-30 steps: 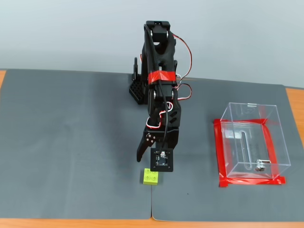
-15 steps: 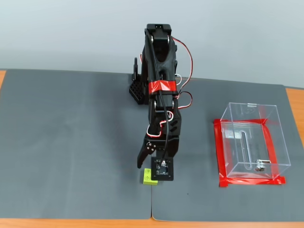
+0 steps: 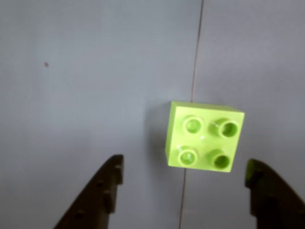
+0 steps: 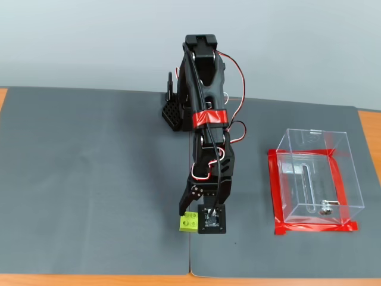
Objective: Pick the green lego block and place it into the transparent box
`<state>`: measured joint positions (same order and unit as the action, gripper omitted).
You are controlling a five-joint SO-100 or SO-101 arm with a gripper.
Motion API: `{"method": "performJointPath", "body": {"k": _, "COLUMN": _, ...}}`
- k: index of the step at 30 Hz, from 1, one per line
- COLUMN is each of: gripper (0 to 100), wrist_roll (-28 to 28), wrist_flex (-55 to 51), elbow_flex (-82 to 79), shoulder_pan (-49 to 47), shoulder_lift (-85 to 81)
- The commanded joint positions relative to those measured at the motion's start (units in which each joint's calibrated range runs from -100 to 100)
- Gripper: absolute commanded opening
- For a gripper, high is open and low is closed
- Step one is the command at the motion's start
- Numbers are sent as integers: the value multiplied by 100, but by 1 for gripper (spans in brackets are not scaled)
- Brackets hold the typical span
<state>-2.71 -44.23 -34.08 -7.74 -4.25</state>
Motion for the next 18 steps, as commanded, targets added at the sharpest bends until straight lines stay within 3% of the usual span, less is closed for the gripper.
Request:
{"method": "performJointPath", "body": {"k": 1, "gripper": 30, "wrist_roll": 29, "wrist_flex": 74, "elbow_flex": 256, "shoulder_pan": 54, "shoulder_lift": -29}}
{"method": "performJointPath", "body": {"k": 18, "gripper": 30, "wrist_roll": 44, "wrist_flex": 248, "elbow_flex": 301, "shoulder_pan": 196, "shoulder_lift": 438}}
